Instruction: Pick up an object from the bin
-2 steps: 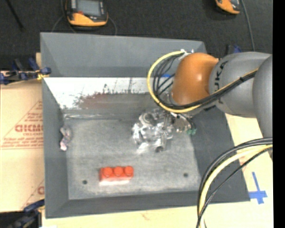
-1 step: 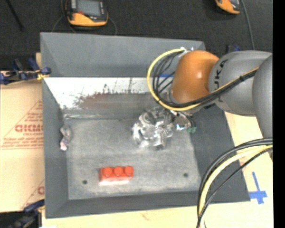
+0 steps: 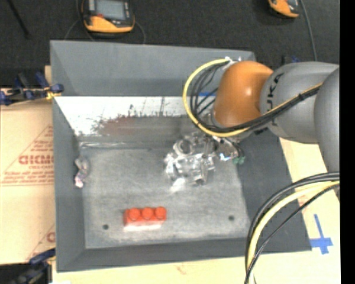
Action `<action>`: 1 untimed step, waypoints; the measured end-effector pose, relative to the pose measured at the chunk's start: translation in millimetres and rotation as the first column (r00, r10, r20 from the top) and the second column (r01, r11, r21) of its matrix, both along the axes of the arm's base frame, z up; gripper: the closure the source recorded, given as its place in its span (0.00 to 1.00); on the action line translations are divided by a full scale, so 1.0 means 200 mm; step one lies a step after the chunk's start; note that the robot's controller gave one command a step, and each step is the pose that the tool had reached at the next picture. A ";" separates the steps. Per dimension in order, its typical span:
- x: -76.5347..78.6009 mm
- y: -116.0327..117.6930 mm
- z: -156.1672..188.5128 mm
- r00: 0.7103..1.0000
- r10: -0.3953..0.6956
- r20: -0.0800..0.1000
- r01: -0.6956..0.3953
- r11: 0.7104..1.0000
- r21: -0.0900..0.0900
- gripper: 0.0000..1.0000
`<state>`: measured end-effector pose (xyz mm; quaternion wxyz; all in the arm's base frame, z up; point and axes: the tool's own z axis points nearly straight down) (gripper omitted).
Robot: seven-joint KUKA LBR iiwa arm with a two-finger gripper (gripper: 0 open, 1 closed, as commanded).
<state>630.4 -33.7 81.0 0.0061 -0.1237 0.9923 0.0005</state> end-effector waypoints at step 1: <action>-0.03 0.01 -0.04 0.996 -0.089 0.000 0.089 0.996 0.001 0.00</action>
Offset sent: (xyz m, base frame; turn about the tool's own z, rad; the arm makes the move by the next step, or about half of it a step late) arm -0.0105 0.0020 -0.0110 0.0903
